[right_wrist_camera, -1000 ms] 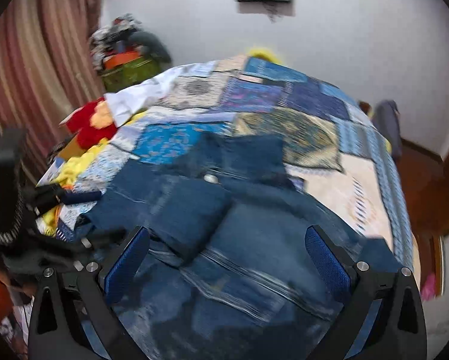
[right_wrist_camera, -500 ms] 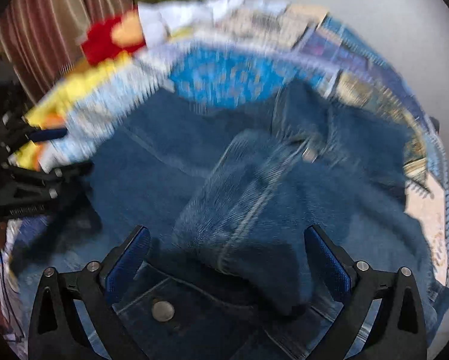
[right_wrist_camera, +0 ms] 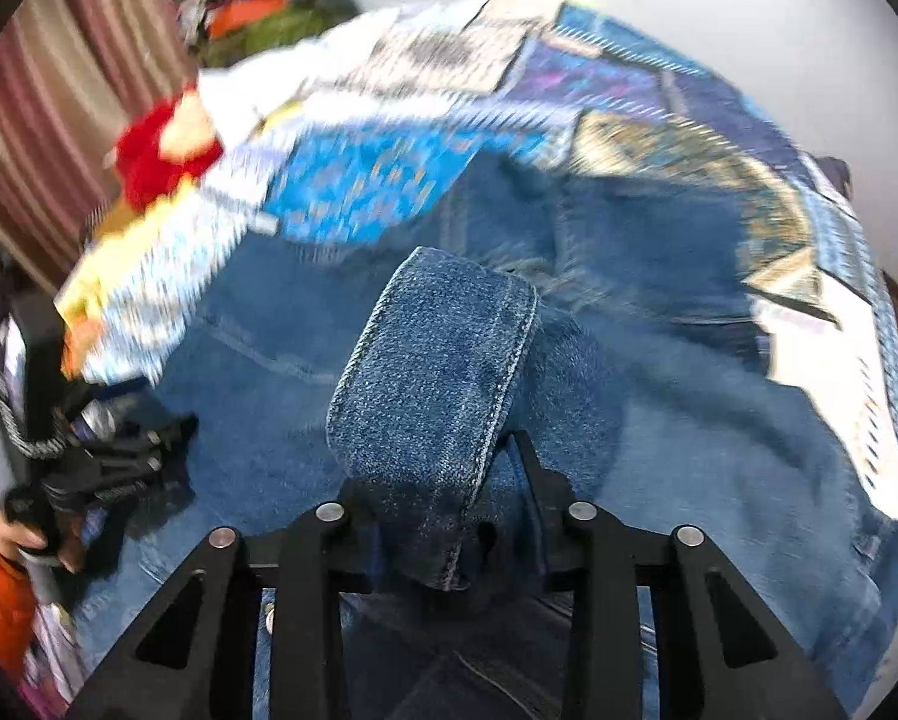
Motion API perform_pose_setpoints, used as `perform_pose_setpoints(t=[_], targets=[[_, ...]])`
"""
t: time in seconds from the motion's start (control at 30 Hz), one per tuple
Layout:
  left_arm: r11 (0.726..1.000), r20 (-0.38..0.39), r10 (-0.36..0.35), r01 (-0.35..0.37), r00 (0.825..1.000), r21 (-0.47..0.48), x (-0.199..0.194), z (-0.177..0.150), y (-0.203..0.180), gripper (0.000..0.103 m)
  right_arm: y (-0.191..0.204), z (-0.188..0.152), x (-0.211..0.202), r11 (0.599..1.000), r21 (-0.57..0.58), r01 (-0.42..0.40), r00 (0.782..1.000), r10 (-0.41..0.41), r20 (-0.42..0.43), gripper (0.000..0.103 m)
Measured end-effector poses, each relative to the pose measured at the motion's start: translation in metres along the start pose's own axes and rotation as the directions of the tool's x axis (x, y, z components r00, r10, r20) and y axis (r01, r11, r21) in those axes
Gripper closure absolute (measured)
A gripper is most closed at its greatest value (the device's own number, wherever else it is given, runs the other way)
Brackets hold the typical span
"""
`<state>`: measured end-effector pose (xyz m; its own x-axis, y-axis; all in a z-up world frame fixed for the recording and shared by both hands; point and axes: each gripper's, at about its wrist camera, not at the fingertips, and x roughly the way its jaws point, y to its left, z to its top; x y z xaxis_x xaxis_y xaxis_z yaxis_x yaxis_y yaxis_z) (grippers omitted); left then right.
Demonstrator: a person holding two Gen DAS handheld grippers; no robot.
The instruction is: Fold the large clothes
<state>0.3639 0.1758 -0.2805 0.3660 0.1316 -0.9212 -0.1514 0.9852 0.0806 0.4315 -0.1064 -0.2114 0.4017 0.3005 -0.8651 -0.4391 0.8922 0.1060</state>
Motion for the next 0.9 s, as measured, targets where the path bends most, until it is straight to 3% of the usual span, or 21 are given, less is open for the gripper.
perform_pose_setpoints(t=[0.1, 0.17, 0.3, 0.5, 0.67, 0.8, 0.9], targets=[[1.000, -0.005, 0.001, -0.001, 1.000, 0.004, 0.000, 0.001, 0.000, 0.026, -0.021, -0.004, -0.025, 0.997, 0.067, -0.044, 0.999, 0.042, 0.024, 0.074], [1.000, -0.007, 0.003, -0.003, 1.000, 0.005, 0.000, 0.000, -0.002, 0.026, -0.032, -0.012, -0.039, 0.996, 0.087, -0.032, 0.999, 0.029, 0.028, 0.080], [1.000, -0.003, 0.019, -0.019, 1.000, 0.012, 0.001, -0.001, -0.005, 0.025, -0.061, -0.035, -0.053, 0.989, 0.146, -0.038, 0.999, 0.037, 0.010, 0.080], [0.999, -0.016, 0.040, -0.040, 0.999, 0.008, 0.003, 0.000, -0.009, 0.025, -0.102, -0.067, -0.066, 0.979, 0.164, 0.122, 0.992, -0.124, 0.002, 0.079], [0.996, -0.023, 0.082, -0.081, 0.996, 0.039, -0.005, 0.007, -0.018, 0.026, -0.131, -0.090, -0.089, 0.969, 0.201, 0.145, 0.988, -0.152, 0.022, 0.079], [0.995, 0.034, 0.073, -0.076, 0.997, 0.071, -0.032, 0.020, -0.035, 0.026, -0.140, -0.102, -0.113, 0.963, 0.198, 0.182, 0.979, -0.197, 0.055, 0.079], [0.993, 0.095, 0.012, -0.023, 0.995, 0.114, -0.065, 0.038, -0.063, 0.026, -0.149, -0.110, -0.128, 0.953, 0.182, 0.244, 0.964, -0.259, 0.066, 0.079]])
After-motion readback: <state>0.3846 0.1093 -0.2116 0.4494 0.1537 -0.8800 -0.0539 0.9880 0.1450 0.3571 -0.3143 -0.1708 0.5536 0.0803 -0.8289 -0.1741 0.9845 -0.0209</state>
